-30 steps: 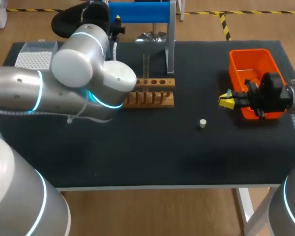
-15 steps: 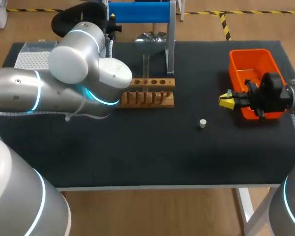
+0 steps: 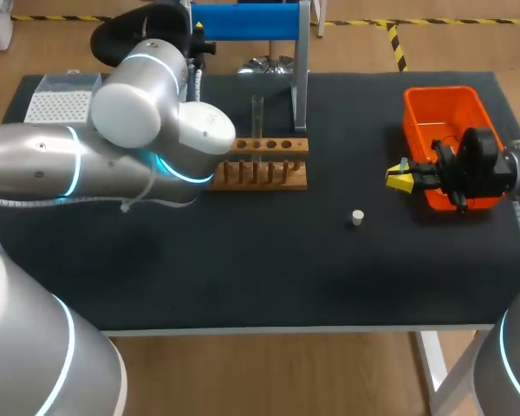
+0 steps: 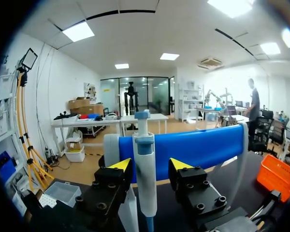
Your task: Invert the test tube, pick up the pipette, mount the tip to pipette, aspirate from beaker and dispense into the tube, eject the tip, return the pipette, and cap with the stopper.
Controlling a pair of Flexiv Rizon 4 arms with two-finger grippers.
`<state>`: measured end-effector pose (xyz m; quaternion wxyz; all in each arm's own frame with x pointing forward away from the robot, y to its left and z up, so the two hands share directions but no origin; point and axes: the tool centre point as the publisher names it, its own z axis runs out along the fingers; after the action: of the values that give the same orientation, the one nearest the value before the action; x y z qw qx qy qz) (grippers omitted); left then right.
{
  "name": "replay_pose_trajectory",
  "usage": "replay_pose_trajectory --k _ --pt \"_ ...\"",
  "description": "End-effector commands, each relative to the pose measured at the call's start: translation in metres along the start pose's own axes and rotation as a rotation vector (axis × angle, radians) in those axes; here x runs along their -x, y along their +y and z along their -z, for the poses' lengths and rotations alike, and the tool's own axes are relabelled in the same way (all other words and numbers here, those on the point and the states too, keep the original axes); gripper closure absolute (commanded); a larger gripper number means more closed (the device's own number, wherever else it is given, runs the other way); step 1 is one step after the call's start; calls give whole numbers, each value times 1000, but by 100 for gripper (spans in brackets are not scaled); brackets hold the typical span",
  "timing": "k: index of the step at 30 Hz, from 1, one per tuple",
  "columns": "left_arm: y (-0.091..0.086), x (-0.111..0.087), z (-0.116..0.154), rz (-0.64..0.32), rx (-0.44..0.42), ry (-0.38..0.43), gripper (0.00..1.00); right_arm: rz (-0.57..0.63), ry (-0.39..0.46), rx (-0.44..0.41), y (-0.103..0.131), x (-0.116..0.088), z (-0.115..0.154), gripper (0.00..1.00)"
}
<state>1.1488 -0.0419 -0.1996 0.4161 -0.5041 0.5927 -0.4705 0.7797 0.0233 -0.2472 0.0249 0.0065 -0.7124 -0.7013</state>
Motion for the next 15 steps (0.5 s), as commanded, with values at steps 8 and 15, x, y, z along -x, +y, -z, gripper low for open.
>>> replay_pose_trajectory --k 8,15 --pt "7 -2 -14 16 -27 -28 58 0 -1 -1 0 -1 0 100" --pt "6 -1 -17 15 -37 -35 60 0 -1 -1 0 -1 0 100"
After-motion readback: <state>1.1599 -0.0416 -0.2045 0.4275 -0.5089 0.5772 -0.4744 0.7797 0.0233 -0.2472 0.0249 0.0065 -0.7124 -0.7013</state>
